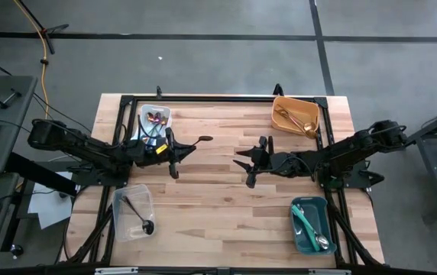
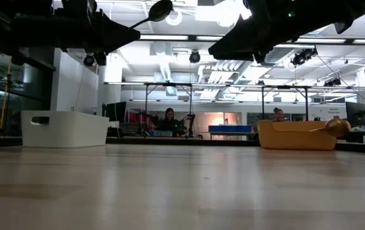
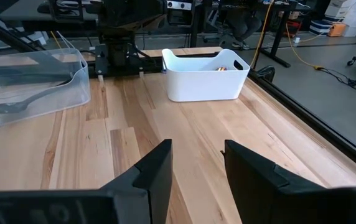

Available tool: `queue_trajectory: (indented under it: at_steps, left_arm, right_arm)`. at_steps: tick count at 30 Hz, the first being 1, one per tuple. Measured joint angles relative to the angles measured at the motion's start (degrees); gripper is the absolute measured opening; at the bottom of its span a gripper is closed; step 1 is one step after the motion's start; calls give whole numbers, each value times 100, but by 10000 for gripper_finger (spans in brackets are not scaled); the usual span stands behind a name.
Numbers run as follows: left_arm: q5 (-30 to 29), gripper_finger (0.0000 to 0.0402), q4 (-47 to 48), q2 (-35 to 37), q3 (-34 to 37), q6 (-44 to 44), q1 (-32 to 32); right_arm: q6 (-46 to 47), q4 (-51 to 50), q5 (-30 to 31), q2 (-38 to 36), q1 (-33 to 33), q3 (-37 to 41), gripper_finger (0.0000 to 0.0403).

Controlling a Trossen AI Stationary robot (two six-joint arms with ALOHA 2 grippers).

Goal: Sort silverware by color (type)
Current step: Put the black spoon into the transparent bin

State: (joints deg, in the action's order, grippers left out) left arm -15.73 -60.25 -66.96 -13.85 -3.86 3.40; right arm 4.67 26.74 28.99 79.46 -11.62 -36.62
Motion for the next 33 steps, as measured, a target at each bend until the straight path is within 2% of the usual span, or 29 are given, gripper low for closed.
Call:
queue_trajectory:
  at_steps: [11, 16, 21, 24, 28, 30, 33]
  left_arm:
    - [69, 0, 48, 0, 0, 2, 0]
    - [475, 0, 74, 0, -11, 94, 2]
    - [1236, 0, 410, 123, -301, 5, 136]
    - [1602, 0, 1666, 384, -739, 168, 481]
    - [1795, 0, 4905, 694, -1847, 367, 1216]
    - [1724, 0, 6595, 676, -2506, 141, 1641]
    - [1711, 0, 8522, 498, -3413, -612, 2283]
  right_arm:
    - [0, -2, 0, 0, 1, -1, 140]
    - [0, -2, 0, 0, 1, 0, 140]
    - [13, -88, -2, 0, 1, 0, 140]
    - [160, -182, -1, 0, 2, 0, 140]
    - [195, -252, -2, 0, 0, 0, 140]
    - [197, -256, -2, 0, 0, 0, 140]
    - [197, -254, -2, 0, 2, 0, 140]
